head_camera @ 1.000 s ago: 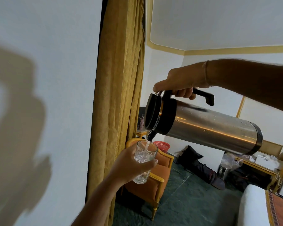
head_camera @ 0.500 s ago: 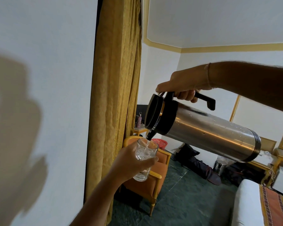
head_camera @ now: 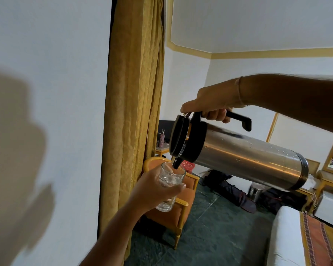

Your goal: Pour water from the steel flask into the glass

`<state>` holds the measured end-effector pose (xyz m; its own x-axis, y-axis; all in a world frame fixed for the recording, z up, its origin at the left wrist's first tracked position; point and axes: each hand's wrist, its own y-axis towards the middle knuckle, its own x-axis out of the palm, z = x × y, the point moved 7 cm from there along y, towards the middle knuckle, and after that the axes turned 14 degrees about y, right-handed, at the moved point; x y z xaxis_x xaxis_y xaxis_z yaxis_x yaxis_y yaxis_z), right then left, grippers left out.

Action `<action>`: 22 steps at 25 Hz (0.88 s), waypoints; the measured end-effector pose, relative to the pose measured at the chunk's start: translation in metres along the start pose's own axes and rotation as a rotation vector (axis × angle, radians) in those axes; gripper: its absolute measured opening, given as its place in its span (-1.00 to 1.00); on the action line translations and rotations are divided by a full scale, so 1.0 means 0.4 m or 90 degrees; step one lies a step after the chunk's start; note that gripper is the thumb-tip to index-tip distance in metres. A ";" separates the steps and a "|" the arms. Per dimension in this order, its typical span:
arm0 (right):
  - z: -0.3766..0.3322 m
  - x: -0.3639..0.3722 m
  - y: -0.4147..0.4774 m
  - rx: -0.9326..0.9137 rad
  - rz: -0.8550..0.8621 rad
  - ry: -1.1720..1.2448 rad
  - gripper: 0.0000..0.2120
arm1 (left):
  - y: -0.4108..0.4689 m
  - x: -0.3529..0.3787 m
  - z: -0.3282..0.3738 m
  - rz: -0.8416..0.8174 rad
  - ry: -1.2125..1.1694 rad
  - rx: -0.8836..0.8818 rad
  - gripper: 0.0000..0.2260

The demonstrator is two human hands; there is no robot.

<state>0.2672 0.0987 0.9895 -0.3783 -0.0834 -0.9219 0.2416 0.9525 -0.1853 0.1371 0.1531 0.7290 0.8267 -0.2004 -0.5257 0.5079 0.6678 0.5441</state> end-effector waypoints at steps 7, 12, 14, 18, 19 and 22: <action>-0.018 0.027 -0.003 0.010 0.022 -0.034 -0.30 | -0.012 0.012 0.008 -0.018 0.020 0.025 -0.66; -0.016 0.022 -0.010 0.014 0.027 -0.017 -0.32 | -0.014 0.011 0.005 -0.022 0.006 0.018 -0.69; -0.007 0.019 -0.012 0.014 0.028 -0.002 -0.34 | -0.016 0.008 0.004 -0.015 -0.006 0.017 -0.68; 0.030 0.011 -0.023 -0.010 0.030 0.090 -0.43 | -0.022 -0.010 0.000 0.007 -0.030 -0.006 -0.55; 0.041 0.013 -0.027 -0.018 0.024 0.126 -0.46 | -0.022 -0.016 0.000 0.012 -0.037 -0.007 -0.52; 0.082 0.027 -0.028 -0.035 -0.002 0.234 -0.47 | -0.026 -0.031 -0.003 0.018 -0.057 -0.017 -0.45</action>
<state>0.2897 0.0775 0.9706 -0.6772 0.0156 -0.7356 0.1962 0.9674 -0.1601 0.1212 0.1495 0.7291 0.8596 -0.2431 -0.4495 0.4781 0.6933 0.5392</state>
